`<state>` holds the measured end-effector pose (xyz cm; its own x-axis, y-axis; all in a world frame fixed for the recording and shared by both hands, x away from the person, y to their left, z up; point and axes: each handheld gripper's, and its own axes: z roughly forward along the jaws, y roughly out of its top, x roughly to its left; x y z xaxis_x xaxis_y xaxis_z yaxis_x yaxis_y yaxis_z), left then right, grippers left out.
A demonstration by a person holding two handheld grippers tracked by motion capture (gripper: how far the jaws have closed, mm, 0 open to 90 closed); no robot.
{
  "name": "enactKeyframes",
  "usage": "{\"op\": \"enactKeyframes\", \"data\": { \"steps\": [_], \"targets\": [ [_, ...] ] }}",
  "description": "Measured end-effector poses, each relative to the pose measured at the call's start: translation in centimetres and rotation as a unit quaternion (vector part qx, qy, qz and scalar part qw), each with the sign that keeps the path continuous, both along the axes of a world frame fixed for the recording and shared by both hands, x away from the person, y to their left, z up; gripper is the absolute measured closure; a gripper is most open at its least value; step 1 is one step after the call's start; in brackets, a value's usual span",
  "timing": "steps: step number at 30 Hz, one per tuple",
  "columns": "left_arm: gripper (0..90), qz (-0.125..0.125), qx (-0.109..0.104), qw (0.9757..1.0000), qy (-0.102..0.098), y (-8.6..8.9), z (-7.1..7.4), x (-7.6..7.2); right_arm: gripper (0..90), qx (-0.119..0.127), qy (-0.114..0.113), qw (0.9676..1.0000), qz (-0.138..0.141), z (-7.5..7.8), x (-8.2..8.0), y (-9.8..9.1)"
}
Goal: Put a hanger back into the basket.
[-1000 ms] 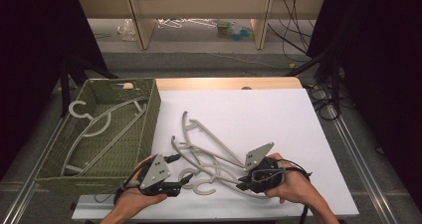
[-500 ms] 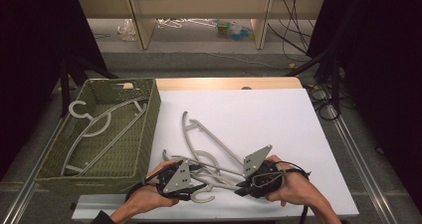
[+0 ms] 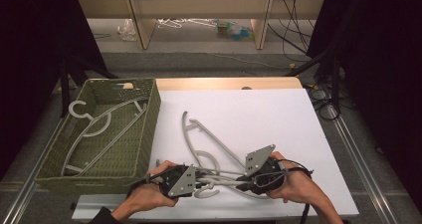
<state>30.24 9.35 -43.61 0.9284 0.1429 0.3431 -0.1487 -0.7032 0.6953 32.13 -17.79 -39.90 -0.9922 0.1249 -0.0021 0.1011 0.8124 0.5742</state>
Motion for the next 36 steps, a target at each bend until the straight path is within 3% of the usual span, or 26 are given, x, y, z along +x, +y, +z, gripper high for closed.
{"op": "enactKeyframes", "data": {
  "steps": [3,5,7,10,12,14,17,21,23,24,27,30,31,35,36],
  "targets": [
    [75.5,-0.002,0.005,1.0000,-0.006,-0.1,0.5,-0.3,71.5,-0.003,-0.021,0.9997,-0.015,0.3,0.3,0.0],
    [77.6,0.000,0.001,1.0000,0.001,-0.3,0.8,-0.4,67.0,-0.004,-0.045,0.9981,-0.042,0.3,0.5,0.1],
    [78.9,0.016,-0.017,0.9995,0.020,-0.2,1.1,-0.3,58.7,0.011,-0.062,0.9951,-0.075,0.4,0.9,0.1],
    [78.9,0.045,-0.043,0.9966,0.053,0.2,1.3,0.2,46.5,0.032,-0.079,0.9894,-0.117,1.0,1.1,-0.2],
    [79.0,0.076,-0.066,0.9915,0.083,0.7,1.4,0.5,42.3,0.060,-0.092,0.9830,-0.147,1.6,1.3,-0.6],
    [79.0,0.089,-0.064,0.9899,0.090,1.0,1.7,0.8,40.4,0.075,-0.089,0.9805,-0.158,2.1,1.4,-0.9],
    [79.0,0.125,-0.088,0.9814,0.117,1.7,2.2,0.9,38.1,0.082,-0.093,0.9770,-0.173,2.5,1.1,-1.1],
    [79.0,0.156,-0.117,0.9699,0.146,3.0,3.2,1.0,37.9,0.096,-0.093,0.9752,-0.176,2.8,0.3,-0.8],
    [79.0,0.167,-0.122,0.9671,0.148,3.7,3.9,1.0,37.2,0.099,-0.078,0.9761,-0.177,2.6,-0.3,-0.7],
    [79.0,0.176,-0.128,0.9638,0.153,4.1,4.3,1.0,36.9,0.103,-0.072,0.9764,-0.175,2.4,-0.6,-0.7],
    [79.0,0.194,-0.147,0.9571,0.157,5.1,5.4,0.7,36.4,0.106,-0.059,0.9774,-0.173,1.2,-1.3,-0.7],
    [79.0,0.201,-0.158,0.9534,0.160,5.7,7.0,0.1,35.7,0.100,-0.041,0.9785,-0.176,0.2,-1.7,-1.0],
    [79.0,0.200,-0.157,0.9541,0.159,6.0,7.7,0.0,35.7,0.102,-0.039,0.9783,-0.176,-0.1,-1.7,-1.1],
    [79.0,0.205,-0.176,0.9509,0.150,7.5,10.4,-0.1,35.7,0.098,-0.031,0.9766,-0.189,-0.7,-2.0,-1.8],
    [79.0,0.209,-0.183,0.9484,0.152,8.0,11.2,0.0,35.6,0.098,-0.030,0.9767,-0.189,-0.8,-2.0,-1.9]
  ]
}}
